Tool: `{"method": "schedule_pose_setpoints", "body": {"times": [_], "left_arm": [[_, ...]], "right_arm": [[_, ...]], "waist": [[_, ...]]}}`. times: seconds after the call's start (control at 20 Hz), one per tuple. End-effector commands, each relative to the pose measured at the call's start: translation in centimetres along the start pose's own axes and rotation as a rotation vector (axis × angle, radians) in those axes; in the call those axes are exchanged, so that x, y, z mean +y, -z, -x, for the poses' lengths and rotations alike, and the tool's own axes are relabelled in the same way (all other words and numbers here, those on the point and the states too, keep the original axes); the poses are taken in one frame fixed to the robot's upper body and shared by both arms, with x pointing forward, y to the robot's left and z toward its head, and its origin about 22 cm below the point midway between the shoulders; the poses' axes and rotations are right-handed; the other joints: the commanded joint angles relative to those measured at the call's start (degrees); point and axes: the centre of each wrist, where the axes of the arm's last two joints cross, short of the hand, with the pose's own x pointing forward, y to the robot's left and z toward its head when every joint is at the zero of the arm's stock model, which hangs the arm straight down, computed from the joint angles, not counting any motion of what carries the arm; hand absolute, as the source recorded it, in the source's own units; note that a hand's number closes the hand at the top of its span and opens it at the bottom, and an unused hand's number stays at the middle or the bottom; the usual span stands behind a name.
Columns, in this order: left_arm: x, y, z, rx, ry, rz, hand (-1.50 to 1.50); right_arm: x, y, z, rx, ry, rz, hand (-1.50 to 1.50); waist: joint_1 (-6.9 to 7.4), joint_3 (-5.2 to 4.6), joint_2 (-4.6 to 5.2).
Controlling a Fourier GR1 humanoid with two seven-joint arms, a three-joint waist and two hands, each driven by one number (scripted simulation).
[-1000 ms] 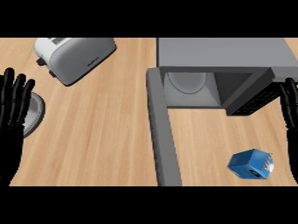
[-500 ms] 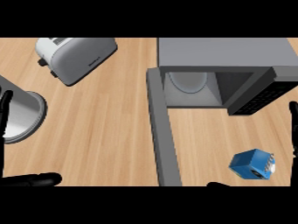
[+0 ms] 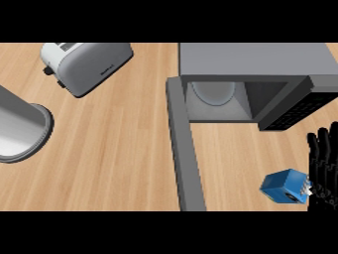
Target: Pick up the milk, place it into the microwave and close the microwave
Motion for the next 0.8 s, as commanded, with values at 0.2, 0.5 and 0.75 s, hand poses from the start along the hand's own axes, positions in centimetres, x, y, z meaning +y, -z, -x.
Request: {"method": "schedule_pose_setpoints", "body": {"times": [0.2, 0.5, 0.75], "left_arm": [[2.0, -2.8, -2.9, 0.006, -0.004, 0.005, -1.50], [3.8, -4.3, -0.3, -0.011, -0.014, -0.019, -1.50], [3.7, -4.0, -2.2, 0.020, 0.008, -0.007, -1.50]], "right_arm": [[-2.3, -2.9, 1.4, 0.042, -0.102, 0.094, -1.50], [-2.6, -1.2, 3.7, 0.090, -0.088, 0.090, -1.50], [-3.0, -2.4, 4.4, 0.115, -0.097, 0.142, -1.50]], "waist": [[-0.07, 0.09, -0.02], [0.26, 0.06, 0.12], [-0.09, 0.07, 0.12]]}}
